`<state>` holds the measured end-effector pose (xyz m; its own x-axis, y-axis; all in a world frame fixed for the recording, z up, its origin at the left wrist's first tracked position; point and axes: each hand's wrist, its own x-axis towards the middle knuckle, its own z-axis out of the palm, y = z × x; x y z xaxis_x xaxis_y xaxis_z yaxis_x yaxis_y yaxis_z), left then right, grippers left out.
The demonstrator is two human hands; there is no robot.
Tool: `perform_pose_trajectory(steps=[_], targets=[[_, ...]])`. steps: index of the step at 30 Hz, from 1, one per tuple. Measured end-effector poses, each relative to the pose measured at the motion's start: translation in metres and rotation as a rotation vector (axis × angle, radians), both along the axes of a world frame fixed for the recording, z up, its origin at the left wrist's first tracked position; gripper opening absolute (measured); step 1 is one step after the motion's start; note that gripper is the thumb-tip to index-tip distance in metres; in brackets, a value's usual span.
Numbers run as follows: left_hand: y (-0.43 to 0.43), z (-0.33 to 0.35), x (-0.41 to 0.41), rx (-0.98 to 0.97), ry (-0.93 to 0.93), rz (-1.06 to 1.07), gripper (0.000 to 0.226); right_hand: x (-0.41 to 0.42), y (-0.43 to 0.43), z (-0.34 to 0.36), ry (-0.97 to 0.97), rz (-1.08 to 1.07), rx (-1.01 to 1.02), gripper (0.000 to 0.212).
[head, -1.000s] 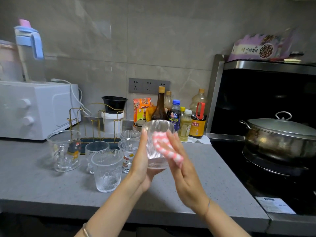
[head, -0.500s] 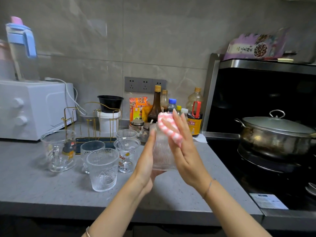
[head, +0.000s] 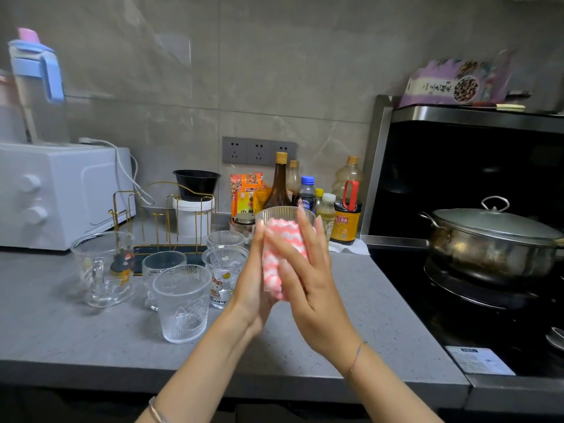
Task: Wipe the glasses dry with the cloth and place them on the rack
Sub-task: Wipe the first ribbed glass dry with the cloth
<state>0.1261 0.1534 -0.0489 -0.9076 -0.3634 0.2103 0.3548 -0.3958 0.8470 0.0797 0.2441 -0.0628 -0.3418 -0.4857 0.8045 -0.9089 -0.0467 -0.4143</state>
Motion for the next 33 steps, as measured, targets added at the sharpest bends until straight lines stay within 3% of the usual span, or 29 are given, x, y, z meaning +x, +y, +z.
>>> perform_pose_trajectory(steps=[6,11,18,21,27,33], targets=[[0.008,-0.01,0.004,0.003,-0.028,-0.019,0.046,-0.02,-0.006,0.03,-0.095,-0.05,0.009,0.039],[0.006,-0.007,0.0,0.084,0.029,-0.016,0.055,-0.008,-0.001,0.012,-0.015,0.02,-0.006,0.04],[0.006,0.001,0.001,0.158,0.054,-0.17,0.07,0.011,0.013,-0.019,0.023,0.057,-0.02,0.041],[0.009,0.0,0.0,0.124,0.054,-0.111,0.062,0.009,0.013,-0.004,0.046,0.018,-0.035,0.043],[0.012,-0.008,0.001,0.052,-0.017,-0.069,0.058,-0.021,0.013,0.037,-0.122,-0.013,-0.05,0.043],[0.009,-0.004,0.006,0.04,0.006,0.009,0.052,-0.001,0.012,0.006,-0.059,0.036,0.008,0.046]])
